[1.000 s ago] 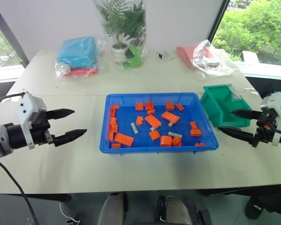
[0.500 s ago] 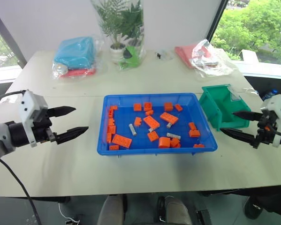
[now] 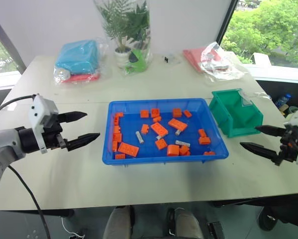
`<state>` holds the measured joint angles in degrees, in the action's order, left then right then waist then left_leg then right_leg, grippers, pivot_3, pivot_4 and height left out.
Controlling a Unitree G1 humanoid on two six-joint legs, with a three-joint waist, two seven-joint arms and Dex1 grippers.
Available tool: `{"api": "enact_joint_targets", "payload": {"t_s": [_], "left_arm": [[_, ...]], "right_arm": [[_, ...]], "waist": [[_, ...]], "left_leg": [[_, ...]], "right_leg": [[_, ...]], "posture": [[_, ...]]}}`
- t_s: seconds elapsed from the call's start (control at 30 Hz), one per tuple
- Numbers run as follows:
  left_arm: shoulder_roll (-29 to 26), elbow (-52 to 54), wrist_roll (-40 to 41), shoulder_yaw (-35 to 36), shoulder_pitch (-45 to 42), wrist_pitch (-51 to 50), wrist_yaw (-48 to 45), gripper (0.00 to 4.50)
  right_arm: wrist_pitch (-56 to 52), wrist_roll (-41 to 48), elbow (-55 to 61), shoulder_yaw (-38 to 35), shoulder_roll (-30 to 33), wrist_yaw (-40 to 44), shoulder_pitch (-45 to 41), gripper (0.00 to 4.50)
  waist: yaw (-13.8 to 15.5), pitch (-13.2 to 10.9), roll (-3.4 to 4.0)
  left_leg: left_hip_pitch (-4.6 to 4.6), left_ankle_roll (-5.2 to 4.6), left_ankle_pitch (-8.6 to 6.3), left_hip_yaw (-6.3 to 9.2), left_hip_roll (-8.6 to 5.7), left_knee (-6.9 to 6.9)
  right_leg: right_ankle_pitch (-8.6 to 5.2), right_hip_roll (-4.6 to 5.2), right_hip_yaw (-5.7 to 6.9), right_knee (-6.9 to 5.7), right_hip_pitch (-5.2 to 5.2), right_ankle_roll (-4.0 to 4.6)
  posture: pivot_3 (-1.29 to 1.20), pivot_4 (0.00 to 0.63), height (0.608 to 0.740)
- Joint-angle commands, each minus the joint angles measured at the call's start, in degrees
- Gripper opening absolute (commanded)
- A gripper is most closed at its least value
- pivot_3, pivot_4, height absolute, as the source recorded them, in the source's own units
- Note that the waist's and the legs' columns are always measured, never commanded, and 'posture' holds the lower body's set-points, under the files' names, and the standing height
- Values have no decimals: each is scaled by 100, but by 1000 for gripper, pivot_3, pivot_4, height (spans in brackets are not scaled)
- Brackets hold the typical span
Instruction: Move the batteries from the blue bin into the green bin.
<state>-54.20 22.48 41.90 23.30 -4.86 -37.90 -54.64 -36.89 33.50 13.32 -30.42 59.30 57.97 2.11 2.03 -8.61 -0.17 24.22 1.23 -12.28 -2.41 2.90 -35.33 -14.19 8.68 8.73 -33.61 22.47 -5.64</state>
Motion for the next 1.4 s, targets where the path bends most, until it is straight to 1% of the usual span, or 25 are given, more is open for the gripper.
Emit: {"api": "enact_joint_targets", "payload": {"t_s": [0.03, 0.1, 0.13, 0.2, 0.3, 0.37, 0.47, 0.67, 0.9, 1.0, 1.27, 1.4], "left_arm": [[0, 68, 11, 25, -11, 119, -87, 4500], [-15, 54, -127, -32, 89, 240, -175, 4500], [-30, 54, -187, -60, 141, 302, -218, 4500], [-44, 74, -239, -80, 189, 362, -270, 4500], [-83, 119, -225, -45, 183, 350, -300, 4500], [-117, 146, -221, 9, 185, 327, -318, 4500], [-140, 220, -214, 105, 252, 301, -306, 4500], [-138, 476, -137, 423, 520, 204, -225, 4500], [-99, 718, -49, 615, 771, 121, -150, 4500], [-100, 773, -23, 637, 835, 111, -139, 4500], [-108, 806, 58, 604, 806, 73, -138, 4500], [-119, 832, 103, 586, 807, 66, -130, 4500]], "right_arm": [[-279, 271, 346, 543, 39, -190, -883, 4475], [-706, 359, 456, 1387, -333, -504, -1869, 4475], [-984, 358, 447, 1838, -632, -710, -2379, 4475], [-1398, 235, 369, 2584, -1245, -1059, -3088, 4475], [-1566, -428, 56, 3650, -2141, -1695, -3740, 4475], [-1956, -593, -396, 3979, -2788, -2166, -4047, 4475], [-2356, -708, -897, 4134, -3490, -2581, -4334, 4475], [-2914, -692, -1441, 3946, -4266, -2998, -4636, 4475], [-3313, -548, -1103, 4111, -4532, -2849, -4567, 4475], [-3231, -635, -1071, 4329, -4559, -2802, -4520, 4475], [-2830, -980, -1738, 4655, -4789, -2790, -4506, 4475], [-2649, -1127, -2207, 4630, -4995, -2827, -4593, 4475]], "waist": [[-16, 0, 0], [-76, -1, -4], [-119, 0, -9], [-156, 6, -21], [-135, 15, -46], [-122, 17, -50], [-120, 18, -51], [-145, 16, -47], [-137, 15, -46], [-144, 15, -46], [-139, 15, -46], [-148, 16, -46]], "left_leg": [[-1, 0, 0, -5, 3, 0], [-7, 0, 0, -12, 9, 1], [-7, 0, 0, -14, 12, 2], [-3, 0, 0, -14, 15, 7], [10, -2, 1, -26, 16, -3], [21, -11, 8, -28, 13, -2], [23, -10, 10, -25, 11, 0], [20, 1, 10, -28, 15, -23], [20, 13, 3, -36, 32, -32], [20, 12, 3, -42, 37, -30], [20, 13, 3, -56, 48, -30], [18, 13, 3, -60, 51, -30]], "right_leg": [[1, 2, 0, 0, 5, 2], [5, 1, -3, 0, 8, 8], [8, 1, -3, 0, 14, 13], [13, -1, -2, -1, 20, 22], [19, 13, -5, -56, 59, 28], [38, 11, -6, -72, 75, 48], [48, 5, -6, -82, 75, 40], [64, 1, -10, -82, 74, 40], [63, -5, -10, -83, 76, 43], [66, -7, -11, -83, 81, 46], [63, -11, -10, -82, 87, 43], [64, -11, -10, -83, 88, 44]], "posture": [[0, 150, 672], [0, 150, 672], [0, 150, 672], [0, 150, 672], [0, 150, 672], [0, 150, 672], [0, 150, 672], [0, 150, 672], [0, 150, 672], [0, 150, 672], [0, 150, 672], [0, 150, 672]]}}
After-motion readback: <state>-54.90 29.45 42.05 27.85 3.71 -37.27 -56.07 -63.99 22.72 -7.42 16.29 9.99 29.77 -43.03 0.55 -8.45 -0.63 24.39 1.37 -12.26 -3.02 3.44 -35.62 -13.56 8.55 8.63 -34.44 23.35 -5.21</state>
